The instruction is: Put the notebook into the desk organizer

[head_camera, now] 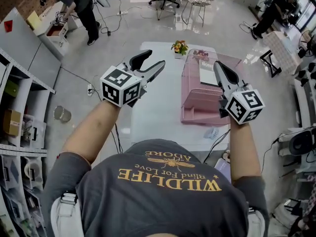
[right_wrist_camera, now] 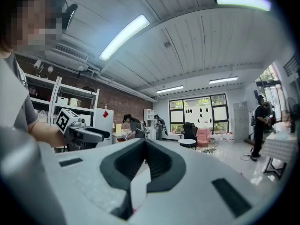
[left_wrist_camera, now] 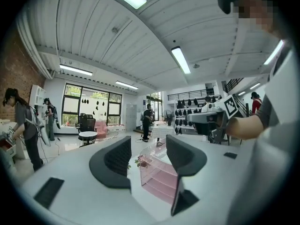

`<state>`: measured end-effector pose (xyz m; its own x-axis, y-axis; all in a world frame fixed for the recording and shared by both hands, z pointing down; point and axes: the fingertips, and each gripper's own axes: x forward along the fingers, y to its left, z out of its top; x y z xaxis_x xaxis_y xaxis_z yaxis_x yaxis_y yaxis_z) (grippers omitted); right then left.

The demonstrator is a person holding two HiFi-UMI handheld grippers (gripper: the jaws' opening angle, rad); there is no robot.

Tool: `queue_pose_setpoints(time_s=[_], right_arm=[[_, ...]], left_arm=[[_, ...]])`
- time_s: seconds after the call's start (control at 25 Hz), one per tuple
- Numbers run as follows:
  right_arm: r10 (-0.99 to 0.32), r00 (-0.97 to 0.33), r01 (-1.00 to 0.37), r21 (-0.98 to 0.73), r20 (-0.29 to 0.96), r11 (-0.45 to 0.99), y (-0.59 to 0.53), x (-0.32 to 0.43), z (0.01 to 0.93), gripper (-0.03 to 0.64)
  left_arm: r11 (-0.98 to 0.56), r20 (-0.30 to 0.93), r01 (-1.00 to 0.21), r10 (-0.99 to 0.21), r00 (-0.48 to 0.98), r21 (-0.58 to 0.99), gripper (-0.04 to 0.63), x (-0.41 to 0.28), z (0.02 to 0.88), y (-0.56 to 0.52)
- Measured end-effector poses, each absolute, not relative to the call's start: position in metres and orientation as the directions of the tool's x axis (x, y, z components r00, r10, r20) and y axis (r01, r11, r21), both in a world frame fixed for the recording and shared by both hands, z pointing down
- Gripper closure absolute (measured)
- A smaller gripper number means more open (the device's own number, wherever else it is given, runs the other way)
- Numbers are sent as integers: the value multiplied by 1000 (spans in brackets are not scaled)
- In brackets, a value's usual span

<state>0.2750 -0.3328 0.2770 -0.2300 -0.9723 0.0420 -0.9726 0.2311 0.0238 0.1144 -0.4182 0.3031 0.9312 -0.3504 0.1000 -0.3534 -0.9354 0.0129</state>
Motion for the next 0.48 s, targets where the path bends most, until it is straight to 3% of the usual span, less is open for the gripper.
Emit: queue_pose_setpoints(time_s=[0.48], right_arm=[[-940, -336, -942, -24, 61, 335, -342, 187, 318, 617]], left_arm=[[-917, 7, -395, -396, 918, 59, 543, 5, 329, -397]])
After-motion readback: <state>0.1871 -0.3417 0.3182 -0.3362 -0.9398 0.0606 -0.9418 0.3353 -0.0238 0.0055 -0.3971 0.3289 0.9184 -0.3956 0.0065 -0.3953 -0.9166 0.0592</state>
